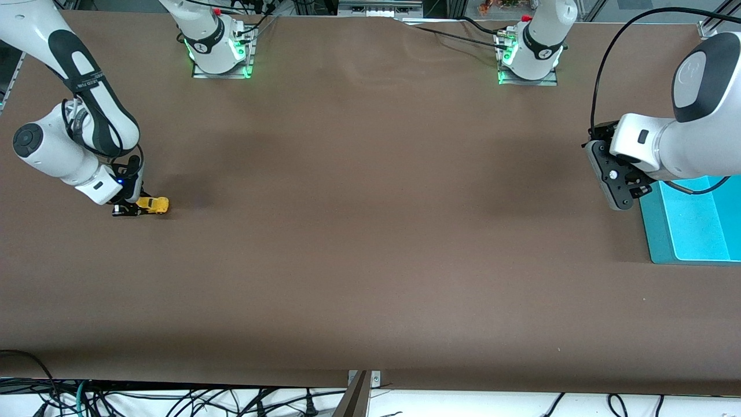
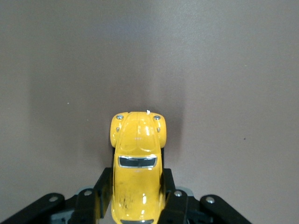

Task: Wind and store yellow beetle car
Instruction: 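Pull the car back with the right gripper while the left gripper lowers, then release the car so it rolls toward the left gripper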

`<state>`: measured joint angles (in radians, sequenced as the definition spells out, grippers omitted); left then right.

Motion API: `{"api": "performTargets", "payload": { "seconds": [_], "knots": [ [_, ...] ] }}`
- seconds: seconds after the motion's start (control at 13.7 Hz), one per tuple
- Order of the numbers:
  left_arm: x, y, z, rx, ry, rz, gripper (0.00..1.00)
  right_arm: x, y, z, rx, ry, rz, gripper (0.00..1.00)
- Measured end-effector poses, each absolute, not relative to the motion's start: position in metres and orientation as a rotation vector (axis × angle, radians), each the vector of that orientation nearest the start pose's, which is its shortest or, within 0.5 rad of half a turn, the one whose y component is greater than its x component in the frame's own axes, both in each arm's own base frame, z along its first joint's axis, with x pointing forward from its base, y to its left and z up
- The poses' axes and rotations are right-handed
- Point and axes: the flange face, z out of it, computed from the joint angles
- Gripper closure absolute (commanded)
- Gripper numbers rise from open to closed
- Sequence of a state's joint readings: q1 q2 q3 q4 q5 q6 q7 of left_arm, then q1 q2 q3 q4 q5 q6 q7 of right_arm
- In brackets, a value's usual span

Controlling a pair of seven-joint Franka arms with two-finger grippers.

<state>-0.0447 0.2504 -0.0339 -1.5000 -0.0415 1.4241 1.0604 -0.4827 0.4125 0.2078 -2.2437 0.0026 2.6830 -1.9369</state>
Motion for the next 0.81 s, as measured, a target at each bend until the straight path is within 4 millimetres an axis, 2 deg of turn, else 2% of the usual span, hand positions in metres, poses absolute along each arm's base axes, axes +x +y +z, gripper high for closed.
{"api": "performTargets", "payload": {
  "seconds": [0.22,0.37,0.66,0.81],
  "knots": [
    [0.6,-0.05,0.498,-2.76,1.836,0.432,0.0,0.527,-0.138,0.173,2.164,2.351,0.125,0.0],
    [0.601,-0.053,0.495,-2.736,1.88,0.434,0.0,0.541,-0.128,0.181,2.166,2.392,0.125,0.0],
    [0.606,-0.054,0.474,-2.672,2.012,0.471,0.0,0.578,-0.104,0.224,2.186,2.438,0.119,0.0],
    [0.61,-0.053,0.46,-2.677,2.019,0.5,0.0,0.594,-0.093,0.257,2.164,2.459,0.124,0.0]
  ]
}}
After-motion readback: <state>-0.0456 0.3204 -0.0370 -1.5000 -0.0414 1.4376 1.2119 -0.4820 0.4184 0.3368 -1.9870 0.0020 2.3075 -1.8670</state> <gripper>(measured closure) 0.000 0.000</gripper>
